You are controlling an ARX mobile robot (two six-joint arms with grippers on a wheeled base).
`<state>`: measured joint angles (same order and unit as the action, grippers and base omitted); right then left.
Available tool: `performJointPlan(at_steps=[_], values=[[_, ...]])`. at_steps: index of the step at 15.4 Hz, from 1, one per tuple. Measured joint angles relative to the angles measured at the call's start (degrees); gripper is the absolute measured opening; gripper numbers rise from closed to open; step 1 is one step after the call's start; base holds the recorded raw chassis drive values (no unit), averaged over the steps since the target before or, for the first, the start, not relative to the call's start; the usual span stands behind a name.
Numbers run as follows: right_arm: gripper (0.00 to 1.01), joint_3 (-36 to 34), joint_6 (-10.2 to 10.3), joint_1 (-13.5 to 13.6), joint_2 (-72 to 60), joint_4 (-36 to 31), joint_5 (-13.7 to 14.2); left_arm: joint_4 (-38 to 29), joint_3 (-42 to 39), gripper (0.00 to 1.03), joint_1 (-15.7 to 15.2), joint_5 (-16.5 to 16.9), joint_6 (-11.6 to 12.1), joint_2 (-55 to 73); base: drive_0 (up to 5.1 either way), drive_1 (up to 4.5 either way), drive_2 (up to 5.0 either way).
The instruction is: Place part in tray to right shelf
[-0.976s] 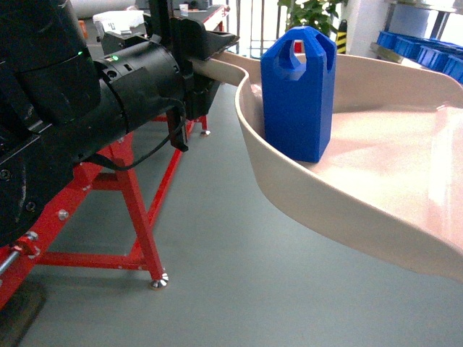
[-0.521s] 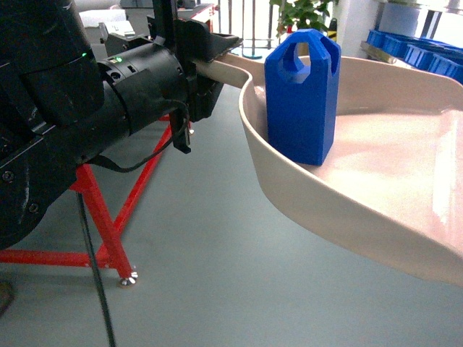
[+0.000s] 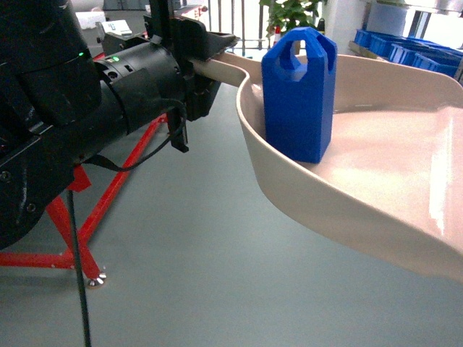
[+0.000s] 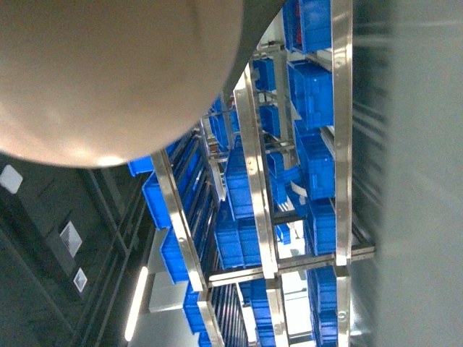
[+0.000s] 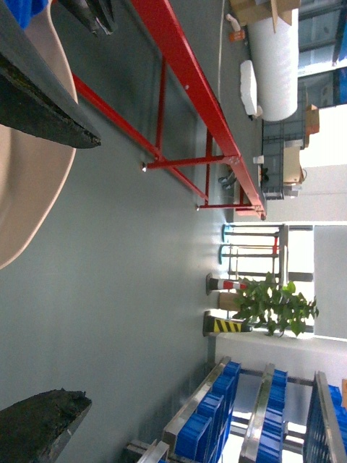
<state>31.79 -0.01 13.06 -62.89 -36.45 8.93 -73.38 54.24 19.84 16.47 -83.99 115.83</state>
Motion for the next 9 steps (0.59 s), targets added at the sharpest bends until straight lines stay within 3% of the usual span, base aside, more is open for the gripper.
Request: performJointPlan(at_steps=[1,9], values=[[0.98,0.0,0.0,-0.4,0.0,0.0,0.2,0.1,0.0,0.12,0.7,0.2,0.0,0.0,0.0,0.00,0.0],[0.98,0.0,0.0,-0.3,0.3,0.0,0.0,0.1,-0.1,0.12,0.0,0.1,0.0,0.0,0.1,4.40,-4.2]])
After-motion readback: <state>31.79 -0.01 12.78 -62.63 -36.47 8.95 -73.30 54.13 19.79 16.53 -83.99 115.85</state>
